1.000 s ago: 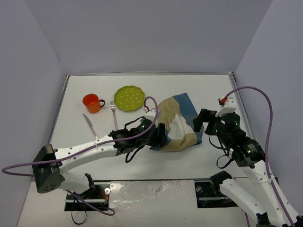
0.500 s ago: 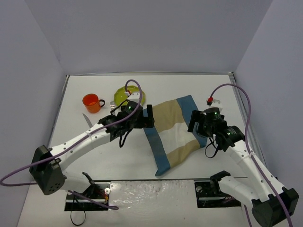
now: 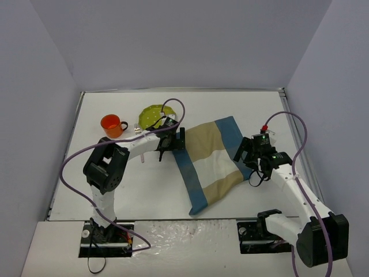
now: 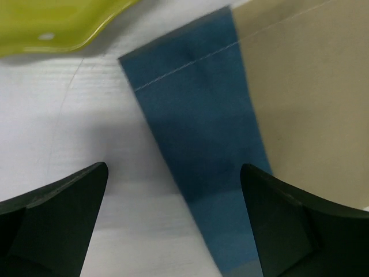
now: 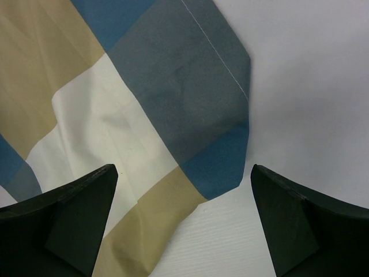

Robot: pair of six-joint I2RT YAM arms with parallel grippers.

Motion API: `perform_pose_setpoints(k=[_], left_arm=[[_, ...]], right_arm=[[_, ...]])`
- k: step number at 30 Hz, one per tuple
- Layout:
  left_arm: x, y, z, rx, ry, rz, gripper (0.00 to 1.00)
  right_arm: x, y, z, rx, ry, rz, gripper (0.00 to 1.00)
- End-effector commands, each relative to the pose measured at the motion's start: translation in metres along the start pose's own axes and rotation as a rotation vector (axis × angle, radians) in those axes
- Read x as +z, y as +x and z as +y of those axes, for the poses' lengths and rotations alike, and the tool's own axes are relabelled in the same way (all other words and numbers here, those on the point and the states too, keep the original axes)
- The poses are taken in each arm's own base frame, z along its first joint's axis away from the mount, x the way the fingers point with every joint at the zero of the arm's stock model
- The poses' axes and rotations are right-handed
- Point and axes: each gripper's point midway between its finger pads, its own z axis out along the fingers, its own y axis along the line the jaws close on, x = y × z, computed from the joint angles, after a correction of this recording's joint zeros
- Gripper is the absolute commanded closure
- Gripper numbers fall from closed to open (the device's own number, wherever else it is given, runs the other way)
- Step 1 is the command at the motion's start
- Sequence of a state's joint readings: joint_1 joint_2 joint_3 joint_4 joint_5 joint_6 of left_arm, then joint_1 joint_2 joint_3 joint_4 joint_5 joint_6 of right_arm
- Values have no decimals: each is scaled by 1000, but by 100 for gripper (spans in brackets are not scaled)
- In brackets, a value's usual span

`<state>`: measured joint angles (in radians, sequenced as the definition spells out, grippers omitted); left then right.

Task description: Set the dinner table for one person

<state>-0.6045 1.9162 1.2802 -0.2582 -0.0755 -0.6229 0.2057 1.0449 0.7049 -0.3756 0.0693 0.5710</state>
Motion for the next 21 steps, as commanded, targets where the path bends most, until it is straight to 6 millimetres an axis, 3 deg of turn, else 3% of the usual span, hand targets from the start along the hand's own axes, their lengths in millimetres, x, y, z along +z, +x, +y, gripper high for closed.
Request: perform_pose_setpoints(k=[1, 13, 17, 21], left_arm=[[-4, -45, -15, -19, 58, -96, 5], [28, -26, -7, -7, 28, -34, 31], [33, -18, -5, -6, 25, -15, 51], [33, -20, -4, 28, 32, -26, 83]], right_arm=[[17, 3, 0, 120, 16, 2, 3], [44, 32, -25, 273, 101, 31, 4], [49, 31, -35, 322, 131, 16, 4], [55, 33, -42, 350, 150, 12, 4]])
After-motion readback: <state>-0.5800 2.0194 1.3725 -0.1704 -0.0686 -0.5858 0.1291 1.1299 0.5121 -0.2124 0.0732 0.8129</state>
